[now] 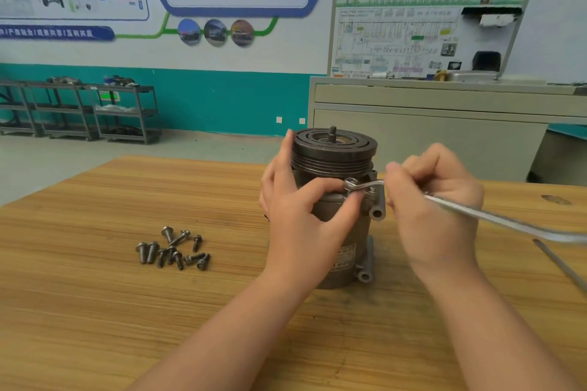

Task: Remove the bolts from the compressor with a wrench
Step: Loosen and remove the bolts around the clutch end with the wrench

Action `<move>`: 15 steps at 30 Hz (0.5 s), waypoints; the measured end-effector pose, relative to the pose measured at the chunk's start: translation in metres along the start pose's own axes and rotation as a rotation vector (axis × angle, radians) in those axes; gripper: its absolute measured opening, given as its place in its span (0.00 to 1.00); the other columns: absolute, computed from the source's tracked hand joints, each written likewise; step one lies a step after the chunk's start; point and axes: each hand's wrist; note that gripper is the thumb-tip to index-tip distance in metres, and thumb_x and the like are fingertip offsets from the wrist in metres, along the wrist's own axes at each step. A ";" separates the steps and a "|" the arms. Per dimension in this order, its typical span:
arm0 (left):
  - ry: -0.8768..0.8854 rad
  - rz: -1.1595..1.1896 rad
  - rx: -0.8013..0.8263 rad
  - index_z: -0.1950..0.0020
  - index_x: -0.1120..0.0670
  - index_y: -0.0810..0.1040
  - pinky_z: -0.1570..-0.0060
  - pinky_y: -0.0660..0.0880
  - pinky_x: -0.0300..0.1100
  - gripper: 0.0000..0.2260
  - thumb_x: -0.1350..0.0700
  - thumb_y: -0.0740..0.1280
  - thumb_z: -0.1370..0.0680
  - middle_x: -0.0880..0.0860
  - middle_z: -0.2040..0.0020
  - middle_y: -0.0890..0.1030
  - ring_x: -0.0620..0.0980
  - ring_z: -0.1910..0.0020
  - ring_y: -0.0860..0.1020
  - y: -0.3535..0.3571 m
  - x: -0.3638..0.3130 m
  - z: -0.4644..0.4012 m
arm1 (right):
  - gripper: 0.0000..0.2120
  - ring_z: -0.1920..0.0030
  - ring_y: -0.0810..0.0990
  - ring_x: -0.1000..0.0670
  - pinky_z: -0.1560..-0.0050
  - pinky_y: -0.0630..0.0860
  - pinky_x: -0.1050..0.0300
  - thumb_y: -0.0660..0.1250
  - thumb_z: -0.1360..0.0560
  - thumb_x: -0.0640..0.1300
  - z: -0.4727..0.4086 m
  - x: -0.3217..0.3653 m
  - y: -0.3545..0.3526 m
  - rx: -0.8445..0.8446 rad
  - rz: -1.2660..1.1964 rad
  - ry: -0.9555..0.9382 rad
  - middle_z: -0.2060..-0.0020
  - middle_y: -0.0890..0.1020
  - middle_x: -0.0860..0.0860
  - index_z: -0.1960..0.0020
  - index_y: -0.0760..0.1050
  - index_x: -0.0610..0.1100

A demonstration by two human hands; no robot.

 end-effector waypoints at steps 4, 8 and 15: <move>-0.009 0.003 0.013 0.57 0.47 0.84 0.29 0.58 0.59 0.08 0.46 0.72 0.30 0.43 0.23 0.56 0.41 0.27 0.54 0.000 -0.002 0.000 | 0.15 0.80 0.69 0.57 0.81 0.63 0.68 0.69 0.26 0.39 -0.018 -0.015 -0.009 -0.027 -0.372 0.573 0.78 0.73 0.52 0.69 0.71 0.49; 0.001 0.001 0.017 0.56 0.48 0.85 0.28 0.57 0.56 0.07 0.47 0.73 0.30 0.45 0.22 0.56 0.43 0.27 0.54 -0.001 -0.002 0.000 | 0.19 0.80 0.68 0.57 0.82 0.62 0.67 0.68 0.24 0.41 -0.027 -0.016 -0.007 -0.126 -0.523 0.631 0.78 0.72 0.52 0.73 0.71 0.50; -0.003 -0.007 0.009 0.57 0.46 0.83 0.28 0.56 0.56 0.07 0.45 0.71 0.30 0.41 0.23 0.55 0.38 0.28 0.52 0.000 -0.001 -0.001 | 0.19 0.80 0.72 0.53 0.75 0.69 0.62 0.68 0.25 0.44 -0.014 0.009 -0.006 -0.155 0.070 -0.002 0.79 0.76 0.47 0.71 0.65 0.47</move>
Point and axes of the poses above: each hand's wrist, its own z-axis away from the middle knuckle, its own y-axis out of the palm, x = y × z
